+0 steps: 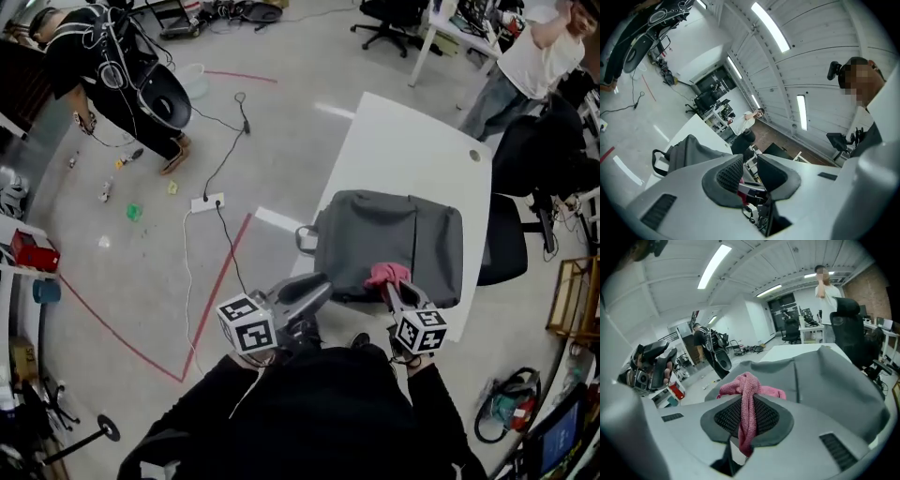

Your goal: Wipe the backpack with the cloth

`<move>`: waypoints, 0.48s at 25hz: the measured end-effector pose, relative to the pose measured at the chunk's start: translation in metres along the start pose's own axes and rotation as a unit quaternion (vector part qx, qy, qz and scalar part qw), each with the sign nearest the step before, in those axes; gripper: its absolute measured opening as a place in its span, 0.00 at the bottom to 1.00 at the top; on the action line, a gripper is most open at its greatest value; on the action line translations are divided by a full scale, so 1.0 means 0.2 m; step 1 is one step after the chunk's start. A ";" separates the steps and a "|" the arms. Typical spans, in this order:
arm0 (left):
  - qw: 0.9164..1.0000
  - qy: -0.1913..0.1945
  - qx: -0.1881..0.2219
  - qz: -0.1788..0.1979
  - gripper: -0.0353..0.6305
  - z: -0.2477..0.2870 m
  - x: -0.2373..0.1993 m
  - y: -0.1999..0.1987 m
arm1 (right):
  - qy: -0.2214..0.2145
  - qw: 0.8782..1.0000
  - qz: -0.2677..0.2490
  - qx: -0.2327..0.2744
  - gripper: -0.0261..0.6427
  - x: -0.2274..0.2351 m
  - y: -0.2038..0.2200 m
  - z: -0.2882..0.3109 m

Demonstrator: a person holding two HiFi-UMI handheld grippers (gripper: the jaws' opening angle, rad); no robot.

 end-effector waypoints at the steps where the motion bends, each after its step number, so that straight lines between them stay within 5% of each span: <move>1: 1.000 -0.005 0.001 -0.003 0.20 -0.03 -0.04 -0.01 | -0.017 1.000 -0.009 -0.007 0.13 -0.07 -0.02 0.06; 7: 0.998 -0.033 0.011 -0.045 0.20 -0.11 -0.18 0.04 | -0.102 0.988 -0.098 -0.053 0.13 -0.47 -0.07 0.31; 12: 0.998 -0.053 0.013 -0.040 0.20 -0.06 -0.18 0.02 | -0.142 0.977 -0.148 -0.052 0.13 -0.59 -0.13 0.37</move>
Point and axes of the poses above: the fingertips, and each gripper's own axes: z forward along the fingers, x to its right, y out of its underside, the point moved 4 cm from there along -z, backward along the fingers, and after that the axes turned 14 degrees about -x, right-handed, at the moved point
